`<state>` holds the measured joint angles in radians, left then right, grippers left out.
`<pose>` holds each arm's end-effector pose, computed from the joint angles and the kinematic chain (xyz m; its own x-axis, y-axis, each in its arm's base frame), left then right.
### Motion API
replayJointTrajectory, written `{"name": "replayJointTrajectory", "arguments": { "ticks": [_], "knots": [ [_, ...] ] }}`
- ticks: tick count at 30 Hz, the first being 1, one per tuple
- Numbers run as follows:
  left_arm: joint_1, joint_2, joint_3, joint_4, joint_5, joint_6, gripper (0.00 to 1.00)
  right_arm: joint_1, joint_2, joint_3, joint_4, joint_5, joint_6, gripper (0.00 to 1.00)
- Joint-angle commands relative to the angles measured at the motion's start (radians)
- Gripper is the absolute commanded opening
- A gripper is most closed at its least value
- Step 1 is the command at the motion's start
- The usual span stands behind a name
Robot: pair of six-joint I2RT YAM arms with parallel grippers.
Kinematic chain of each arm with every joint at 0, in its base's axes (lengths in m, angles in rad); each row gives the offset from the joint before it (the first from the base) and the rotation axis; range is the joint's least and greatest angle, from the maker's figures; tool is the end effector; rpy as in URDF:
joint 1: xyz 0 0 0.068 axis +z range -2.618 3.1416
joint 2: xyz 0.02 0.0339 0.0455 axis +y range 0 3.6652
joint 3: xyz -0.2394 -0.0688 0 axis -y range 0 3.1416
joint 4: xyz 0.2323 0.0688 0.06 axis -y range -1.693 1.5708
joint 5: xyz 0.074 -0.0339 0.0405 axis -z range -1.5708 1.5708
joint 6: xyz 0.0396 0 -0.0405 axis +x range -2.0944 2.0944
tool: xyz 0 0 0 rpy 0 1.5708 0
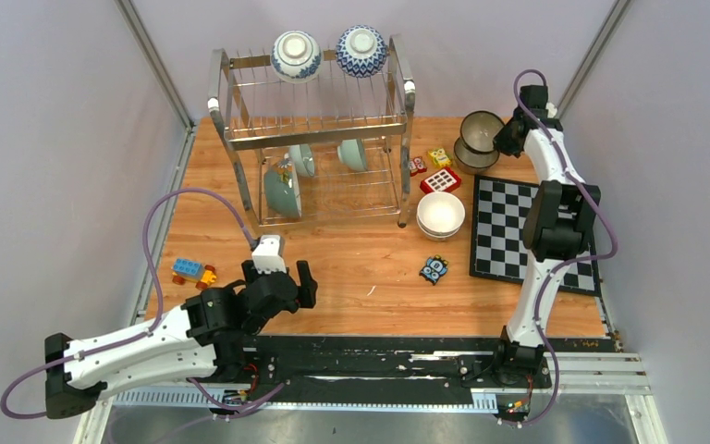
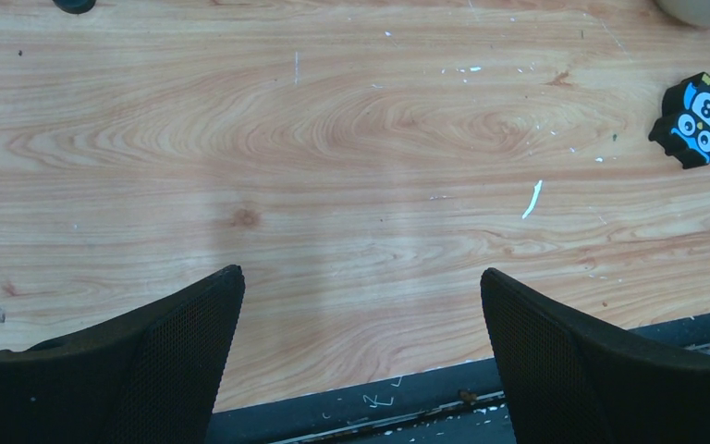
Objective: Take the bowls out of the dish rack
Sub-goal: Place the bowl with the bowl.
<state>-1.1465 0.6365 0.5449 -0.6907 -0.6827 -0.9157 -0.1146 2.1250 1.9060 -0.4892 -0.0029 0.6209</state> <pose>0.0798 -0.1160 0.2205 -0.5914 -0.1853 -0.7848 0.0884 0.9525 -0.2915 0.4690 -0.0539 0.2513 -0.4603 0.6386 -0.6167 0.4672 0.7649 0.4434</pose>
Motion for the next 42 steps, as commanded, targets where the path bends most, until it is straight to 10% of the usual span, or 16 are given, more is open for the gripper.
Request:
{"name": "replayJointTrajectory", "arguments": {
  "ticks": [1,28,42],
  "knots": [
    [0.004,0.031,0.034,0.011,-0.008,0.002,1.00,-0.017,0.026,0.056,0.064,-0.031,0.031,0.03],
    [0.003,0.124,0.047,0.051,0.004,0.005,1.00,-0.017,0.086,0.050,0.046,-0.042,0.020,0.04],
    [0.002,0.120,0.029,0.060,0.005,-0.003,1.00,-0.017,0.091,0.057,0.036,-0.054,-0.004,0.28]
  ]
}}
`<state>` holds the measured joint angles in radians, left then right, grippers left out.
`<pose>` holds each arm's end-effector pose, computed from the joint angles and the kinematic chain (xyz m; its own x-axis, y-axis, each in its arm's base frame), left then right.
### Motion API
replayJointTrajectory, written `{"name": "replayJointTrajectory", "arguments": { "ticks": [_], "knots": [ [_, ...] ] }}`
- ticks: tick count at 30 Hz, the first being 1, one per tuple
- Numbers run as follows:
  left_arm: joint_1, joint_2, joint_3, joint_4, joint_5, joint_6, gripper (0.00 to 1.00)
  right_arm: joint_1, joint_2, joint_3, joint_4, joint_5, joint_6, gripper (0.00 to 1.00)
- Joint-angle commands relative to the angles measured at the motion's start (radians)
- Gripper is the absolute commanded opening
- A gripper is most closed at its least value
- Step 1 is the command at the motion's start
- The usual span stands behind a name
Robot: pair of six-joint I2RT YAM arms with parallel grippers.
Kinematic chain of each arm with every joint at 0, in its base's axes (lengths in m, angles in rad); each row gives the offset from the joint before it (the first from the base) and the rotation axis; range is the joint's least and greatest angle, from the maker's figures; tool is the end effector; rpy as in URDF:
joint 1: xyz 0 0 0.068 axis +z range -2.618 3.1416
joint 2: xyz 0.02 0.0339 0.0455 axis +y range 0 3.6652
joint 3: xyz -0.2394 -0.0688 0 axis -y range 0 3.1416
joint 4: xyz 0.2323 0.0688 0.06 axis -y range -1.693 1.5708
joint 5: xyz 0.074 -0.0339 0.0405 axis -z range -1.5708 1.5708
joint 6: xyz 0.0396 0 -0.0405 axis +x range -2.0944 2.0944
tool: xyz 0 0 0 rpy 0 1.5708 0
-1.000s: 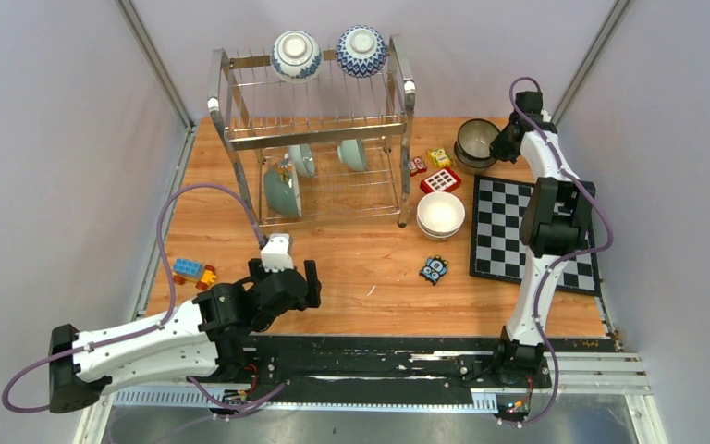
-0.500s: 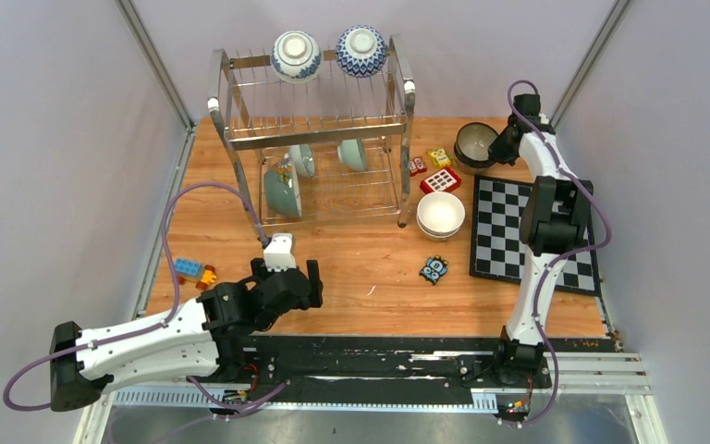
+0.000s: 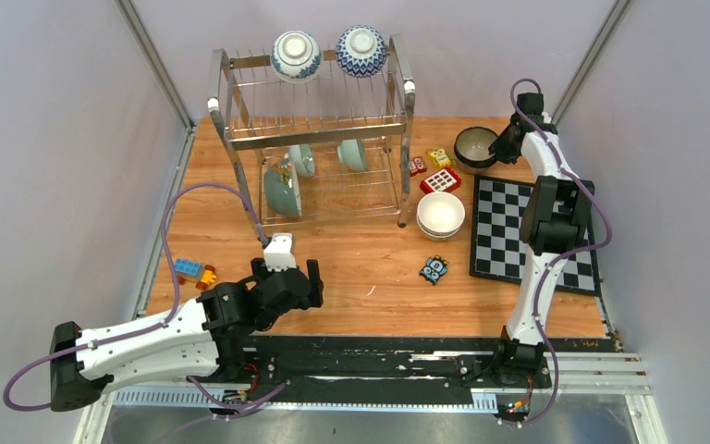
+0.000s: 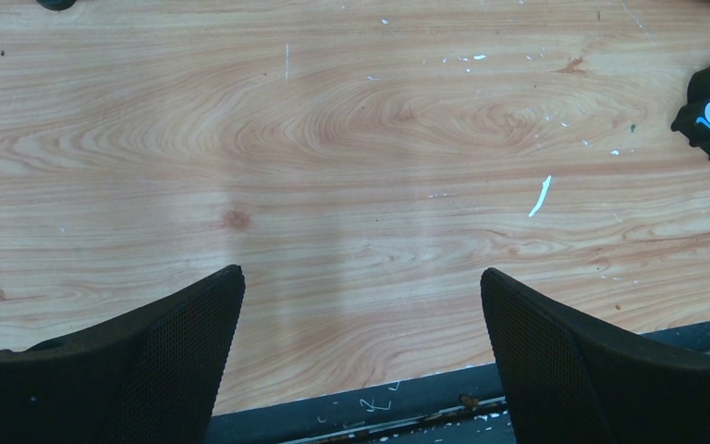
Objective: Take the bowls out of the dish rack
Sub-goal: Place the bowl with the bowl.
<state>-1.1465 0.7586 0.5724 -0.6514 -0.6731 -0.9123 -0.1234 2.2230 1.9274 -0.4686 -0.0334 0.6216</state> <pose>0.0867 -0.1319 0.2162 -0.6149 -0.1409 -0.7759 0.0890 0.9652 -0.2459 0.4835 -0.0586 0.2149 -0.5005 0.6486 -0.5734 0.4804 0.7591 0.4392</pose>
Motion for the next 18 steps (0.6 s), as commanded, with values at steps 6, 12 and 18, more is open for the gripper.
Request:
{"name": "replayJointTrajectory", "arguments": {
  "ticks": [6,12,18],
  "knots": [
    [0.004,-0.001,-0.004,0.028,-0.002,-0.007,1.00,-0.009,-0.012,0.035,0.008,-0.021,-0.018,0.37],
    [0.004,-0.001,-0.006,0.034,0.000,-0.005,1.00,-0.009,-0.028,0.052,-0.011,-0.009,-0.036,0.41],
    [0.004,0.001,-0.007,0.036,0.002,-0.005,1.00,-0.010,-0.043,0.065,-0.038,0.024,-0.060,0.44]
  ]
}}
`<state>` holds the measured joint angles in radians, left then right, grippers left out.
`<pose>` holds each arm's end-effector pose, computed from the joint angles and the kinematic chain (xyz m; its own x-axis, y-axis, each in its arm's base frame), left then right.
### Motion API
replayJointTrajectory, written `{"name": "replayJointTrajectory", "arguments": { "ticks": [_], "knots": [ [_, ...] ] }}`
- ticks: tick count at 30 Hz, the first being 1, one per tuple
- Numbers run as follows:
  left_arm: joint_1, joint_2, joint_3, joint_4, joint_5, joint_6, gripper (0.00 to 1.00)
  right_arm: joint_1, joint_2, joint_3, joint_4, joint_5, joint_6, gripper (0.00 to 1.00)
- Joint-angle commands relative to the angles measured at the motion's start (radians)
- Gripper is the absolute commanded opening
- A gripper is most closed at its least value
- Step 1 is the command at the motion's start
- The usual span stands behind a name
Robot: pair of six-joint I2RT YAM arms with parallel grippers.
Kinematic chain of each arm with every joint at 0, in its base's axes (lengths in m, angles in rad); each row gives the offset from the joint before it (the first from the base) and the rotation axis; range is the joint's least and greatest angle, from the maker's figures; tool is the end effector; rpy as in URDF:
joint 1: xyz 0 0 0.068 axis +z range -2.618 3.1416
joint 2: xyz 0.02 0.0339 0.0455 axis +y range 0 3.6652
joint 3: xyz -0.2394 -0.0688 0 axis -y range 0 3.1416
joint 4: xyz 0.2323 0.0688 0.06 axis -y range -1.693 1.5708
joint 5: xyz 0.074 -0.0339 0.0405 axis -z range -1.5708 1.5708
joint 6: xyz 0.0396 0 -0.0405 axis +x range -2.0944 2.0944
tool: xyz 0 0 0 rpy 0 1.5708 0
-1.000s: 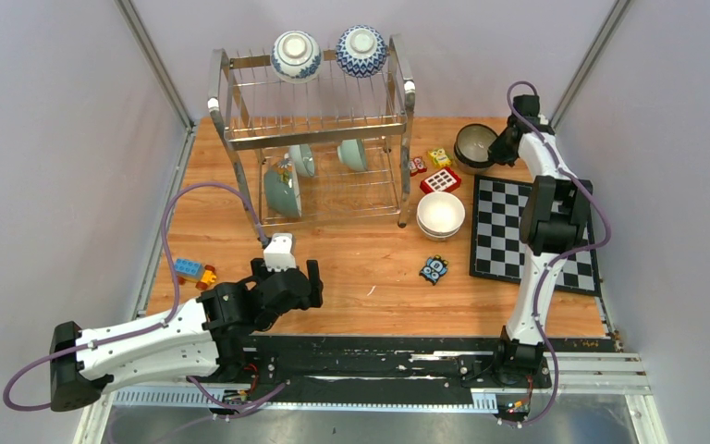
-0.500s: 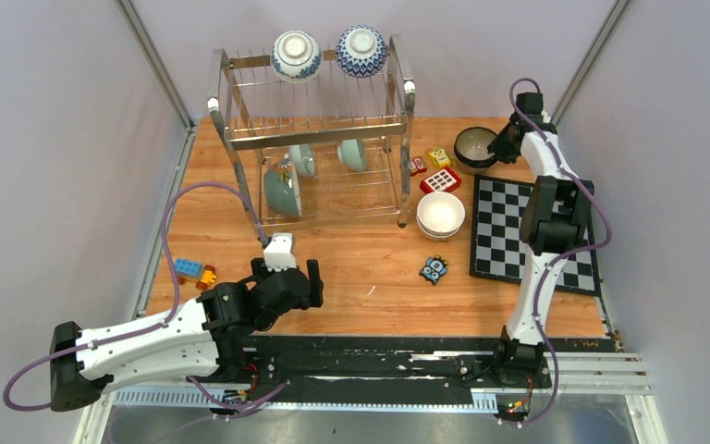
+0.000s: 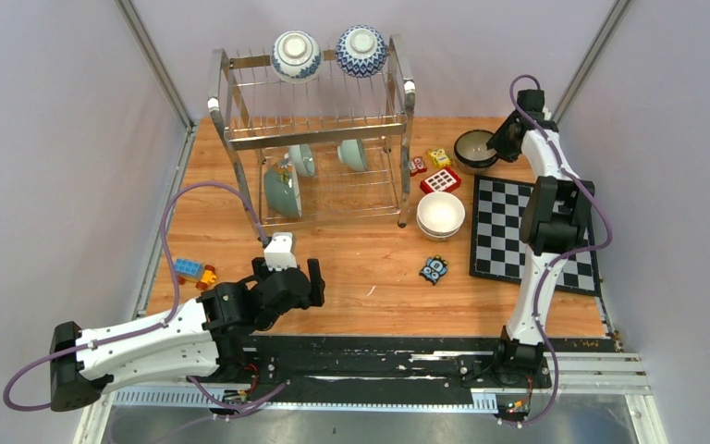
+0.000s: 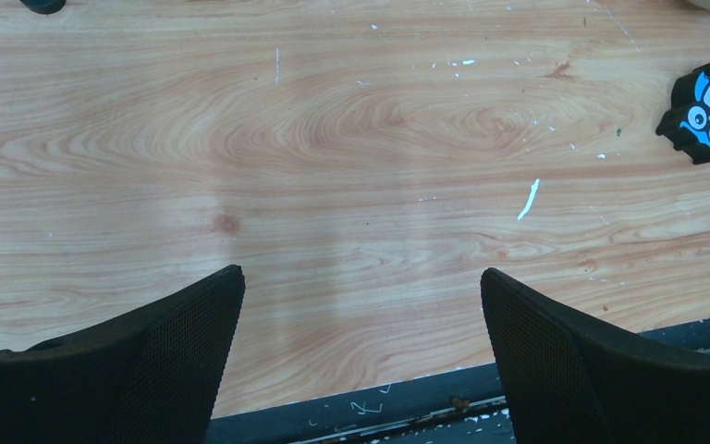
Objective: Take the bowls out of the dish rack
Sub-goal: Place the bowl with the bowl.
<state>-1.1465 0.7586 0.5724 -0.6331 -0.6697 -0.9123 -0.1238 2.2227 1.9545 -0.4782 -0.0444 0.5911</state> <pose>0.0872 -0.1333 0.2174 -0.6112 -0.1533 -0.7765 0.0925 0.9605 -0.2624 0.4850 -0.0586 0.2230 -0.5088 0.6243 -0.5928 0.4511 0.7798 0.4341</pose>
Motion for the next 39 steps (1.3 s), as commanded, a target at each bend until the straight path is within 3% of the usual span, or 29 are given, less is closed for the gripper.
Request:
{"name": "replayJointTrajectory", "arguments": {
  "ticks": [1,10,24,39],
  "knots": [
    [0.003,0.001,-0.008,0.017,0.000,-0.005,1.00,-0.010,-0.044,0.038,-0.031,0.038,-0.033,0.44],
    [0.004,-0.011,-0.013,0.011,0.005,-0.011,1.00,-0.010,-0.048,0.032,-0.033,0.038,-0.045,0.40],
    [0.003,-0.001,-0.013,0.019,0.008,-0.010,1.00,-0.010,-0.040,0.020,-0.033,0.016,-0.036,0.04],
    [0.003,0.010,-0.010,0.017,0.007,-0.012,1.00,-0.017,-0.099,-0.154,0.165,-0.045,-0.004,0.03]
  ]
}}
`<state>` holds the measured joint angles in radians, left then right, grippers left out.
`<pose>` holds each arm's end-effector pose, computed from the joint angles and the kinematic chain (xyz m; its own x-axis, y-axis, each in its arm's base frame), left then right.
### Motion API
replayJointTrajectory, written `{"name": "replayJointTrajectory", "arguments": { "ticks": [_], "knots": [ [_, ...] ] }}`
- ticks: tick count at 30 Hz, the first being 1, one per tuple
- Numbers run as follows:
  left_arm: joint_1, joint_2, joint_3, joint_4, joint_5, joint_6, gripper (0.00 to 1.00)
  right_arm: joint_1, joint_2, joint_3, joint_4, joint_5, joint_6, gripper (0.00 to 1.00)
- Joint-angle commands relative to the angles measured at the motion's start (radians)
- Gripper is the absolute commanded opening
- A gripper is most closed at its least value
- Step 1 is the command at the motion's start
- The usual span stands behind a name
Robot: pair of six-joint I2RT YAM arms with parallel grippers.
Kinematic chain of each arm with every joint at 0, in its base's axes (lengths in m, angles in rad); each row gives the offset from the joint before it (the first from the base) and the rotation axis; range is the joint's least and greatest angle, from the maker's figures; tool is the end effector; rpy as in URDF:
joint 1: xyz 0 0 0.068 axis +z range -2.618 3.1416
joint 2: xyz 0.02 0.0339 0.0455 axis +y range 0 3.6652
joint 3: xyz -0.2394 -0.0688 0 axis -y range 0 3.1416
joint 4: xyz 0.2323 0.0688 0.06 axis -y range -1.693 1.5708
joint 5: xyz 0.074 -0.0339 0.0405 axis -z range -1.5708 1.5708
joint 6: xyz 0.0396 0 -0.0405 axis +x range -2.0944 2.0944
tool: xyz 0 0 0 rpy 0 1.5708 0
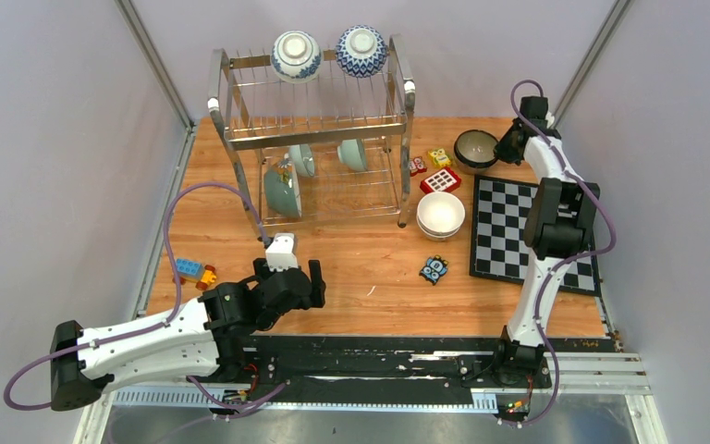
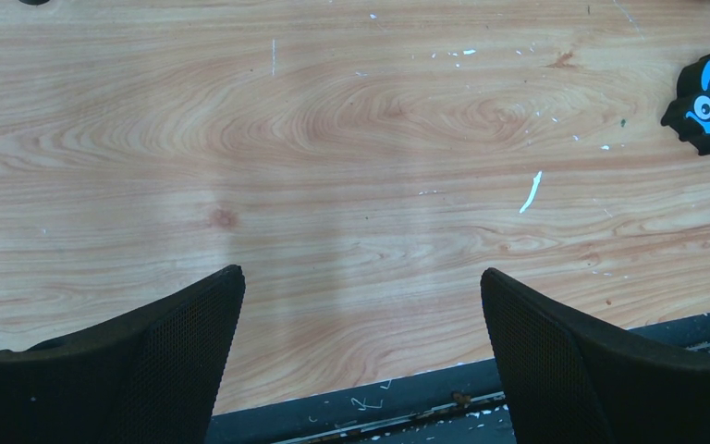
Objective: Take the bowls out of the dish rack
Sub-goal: Place the bowl with the bowl, then pick up the bowl from the dish rack.
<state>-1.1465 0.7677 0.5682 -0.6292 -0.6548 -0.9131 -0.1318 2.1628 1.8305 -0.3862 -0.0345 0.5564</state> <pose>0.0873 -0.1346 0.2148 -0.6234 -0.1447 -0.7684 0.0982 0.9605 -0.2605 0.4743 -0.0615 0.2183 -0.4984 0.5985 -0.6273 0.4343 0.7985 0.4169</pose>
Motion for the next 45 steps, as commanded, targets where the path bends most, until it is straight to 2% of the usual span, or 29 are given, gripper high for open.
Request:
{"name": "replayJointTrajectory", "arguments": {
  "ticks": [1,4,8,13,18,23,27,29,31,34,38,42,45],
  "knots": [
    [0.004,0.001,-0.006,0.014,-0.008,-0.012,1.00,-0.009,-0.041,-0.032,0.074,-0.056,0.030,0.03],
    [0.003,0.001,-0.008,0.014,-0.008,-0.013,1.00,-0.009,-0.049,-0.038,0.078,-0.059,0.022,0.06],
    [0.004,0.002,-0.008,0.016,-0.005,-0.013,1.00,-0.009,-0.058,-0.039,0.079,-0.066,0.013,0.29],
    [0.004,-0.003,-0.007,0.007,-0.007,-0.017,1.00,-0.011,-0.077,-0.042,0.077,-0.065,0.008,0.51],
    [0.004,-0.040,-0.004,-0.031,-0.033,-0.024,1.00,-0.015,-0.133,-0.026,0.063,-0.060,0.002,0.67],
    [0.004,-0.111,-0.008,-0.076,-0.080,-0.034,1.00,-0.015,-0.234,-0.004,0.046,-0.075,0.036,0.68],
    [0.004,-0.164,0.015,-0.159,-0.174,-0.060,1.00,-0.008,-0.408,-0.060,0.073,-0.091,0.095,0.64],
    [0.004,-0.186,0.037,-0.223,-0.253,-0.094,1.00,0.019,-0.513,-0.106,0.060,-0.051,0.095,0.63],
    [0.004,-0.207,0.056,-0.277,-0.313,-0.142,1.00,0.074,-0.639,-0.200,0.057,0.023,0.062,0.63],
    [0.004,-0.232,0.068,-0.219,-0.290,-0.080,1.00,0.169,-0.840,-0.349,0.057,0.060,0.041,0.63],
    [0.004,-0.208,0.120,-0.254,-0.266,-0.058,1.00,0.296,-1.111,-0.599,0.024,-0.001,0.040,0.62],
    [0.004,-0.179,0.153,-0.313,-0.306,-0.072,1.00,0.454,-1.368,-0.832,0.023,-0.064,0.004,0.61],
    [0.005,-0.182,0.162,-0.299,-0.351,-0.023,1.00,0.556,-1.467,-0.968,0.030,-0.135,-0.002,0.61]
  ]
}}
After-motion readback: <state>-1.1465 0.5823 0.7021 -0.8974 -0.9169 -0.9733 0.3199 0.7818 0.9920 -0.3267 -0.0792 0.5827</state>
